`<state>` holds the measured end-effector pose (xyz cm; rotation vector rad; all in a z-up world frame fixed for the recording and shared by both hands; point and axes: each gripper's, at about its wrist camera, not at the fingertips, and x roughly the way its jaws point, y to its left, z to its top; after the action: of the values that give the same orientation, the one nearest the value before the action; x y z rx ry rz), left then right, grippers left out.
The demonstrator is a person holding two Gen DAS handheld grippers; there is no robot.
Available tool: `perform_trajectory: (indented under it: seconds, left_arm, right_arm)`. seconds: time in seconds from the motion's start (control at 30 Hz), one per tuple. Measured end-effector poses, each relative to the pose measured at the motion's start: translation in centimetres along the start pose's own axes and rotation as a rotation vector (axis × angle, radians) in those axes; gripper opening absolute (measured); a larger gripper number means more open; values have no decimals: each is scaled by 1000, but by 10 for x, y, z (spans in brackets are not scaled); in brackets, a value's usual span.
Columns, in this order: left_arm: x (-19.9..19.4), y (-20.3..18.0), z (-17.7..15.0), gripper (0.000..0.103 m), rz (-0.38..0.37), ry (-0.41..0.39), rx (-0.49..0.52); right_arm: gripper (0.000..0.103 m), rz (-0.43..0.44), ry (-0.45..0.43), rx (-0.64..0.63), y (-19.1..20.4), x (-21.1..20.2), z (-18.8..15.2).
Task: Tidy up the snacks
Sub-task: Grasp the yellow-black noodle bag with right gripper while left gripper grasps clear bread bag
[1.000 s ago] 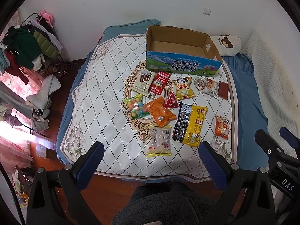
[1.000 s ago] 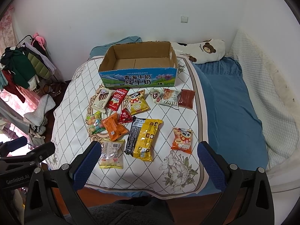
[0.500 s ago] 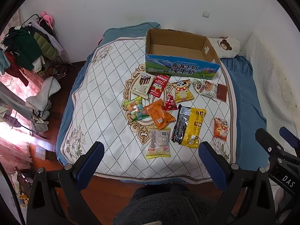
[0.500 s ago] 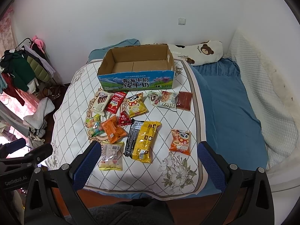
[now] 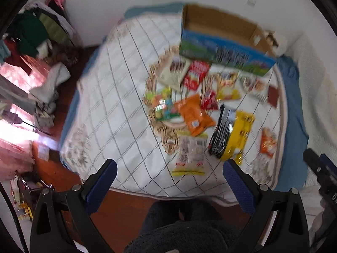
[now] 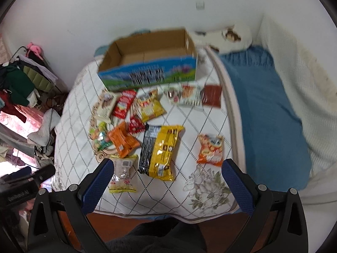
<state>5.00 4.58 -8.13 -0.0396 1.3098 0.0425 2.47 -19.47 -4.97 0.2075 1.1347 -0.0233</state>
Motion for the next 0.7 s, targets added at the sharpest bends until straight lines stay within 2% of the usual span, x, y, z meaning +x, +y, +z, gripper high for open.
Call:
perform_trajectory:
  seconds: [0.07,0.1,0.33,0.4,0.47,0.53,0.63,0.7]
  left_arm:
    - [40,-3,2,103,-4,92,15]
    - [61,-6,3,103,-34,134,20]
    - [183,-39,9,103,-78,335,70]
    - [215,-47,6,94,-77,388,88]
    - [232,-48,1,59,-83,420,87]
    - [234,-41,-2,56,-98,422,69]
    - [221,-23,-2,56,-48,361,50]
    - [218,-9,-2,56,-37,353,10]
  right_arm:
    - [103,6,44,15,-3,30,0]
    - [103,11,70,23,-5,46,0]
    - [103,-9,189,29,-10,146,-3]
    - [103,-13,221,33,-10,169,-3]
    - [103,-11,248,38,-8,189,-3]
    - [103,-2,281,40,-2,209,-2]
    - [103,19,325,52,14,236,0]
    - [103,-12,344,44,28,257,1]
